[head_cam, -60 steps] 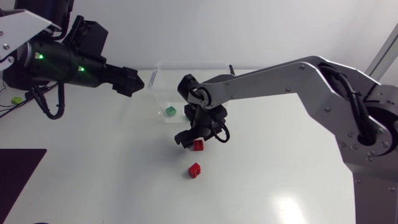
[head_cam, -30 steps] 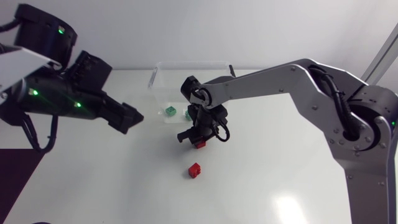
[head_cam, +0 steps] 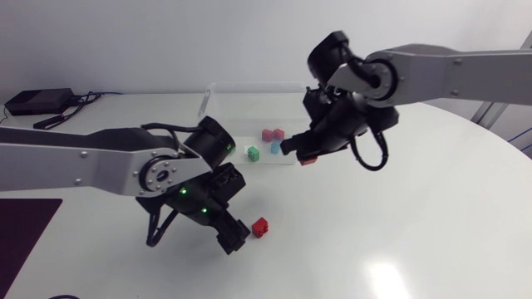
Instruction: Place the duplo bricks in the container
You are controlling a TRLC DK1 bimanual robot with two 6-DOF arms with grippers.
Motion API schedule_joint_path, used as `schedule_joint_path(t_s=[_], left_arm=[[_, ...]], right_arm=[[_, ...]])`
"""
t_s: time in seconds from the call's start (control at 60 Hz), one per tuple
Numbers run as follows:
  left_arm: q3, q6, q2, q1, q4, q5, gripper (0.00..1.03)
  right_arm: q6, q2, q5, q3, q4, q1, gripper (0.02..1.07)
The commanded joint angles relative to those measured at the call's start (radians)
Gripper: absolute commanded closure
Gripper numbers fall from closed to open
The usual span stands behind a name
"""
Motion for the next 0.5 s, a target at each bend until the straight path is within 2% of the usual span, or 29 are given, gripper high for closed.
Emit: schedule_joint_path(t_s=[0.0,0.217,0.383,0.483], left_arm=[[0.071,-0.032,0.079,-0.020,0.016,0.007,0.09],[0.145,-0.032,0.182,-0.060,0.034,0.002,0.11],[0.186,-0.024,0.253,-0.061,0.039,-0.007,0.14],[0.200,-0.021,0.289,-0.063,0.046,-0.015,0.20]], right_arm=[[-0.024,-0.048,-0.001,-0.022,-0.007,-0.028,0.83],[-0.034,-0.056,-0.009,0.100,-0.032,-0.074,0.83],[-0.034,-0.005,-0.032,0.194,-0.033,-0.100,0.83],[-0.034,0.037,-0.047,0.244,-0.026,-0.117,0.83]])
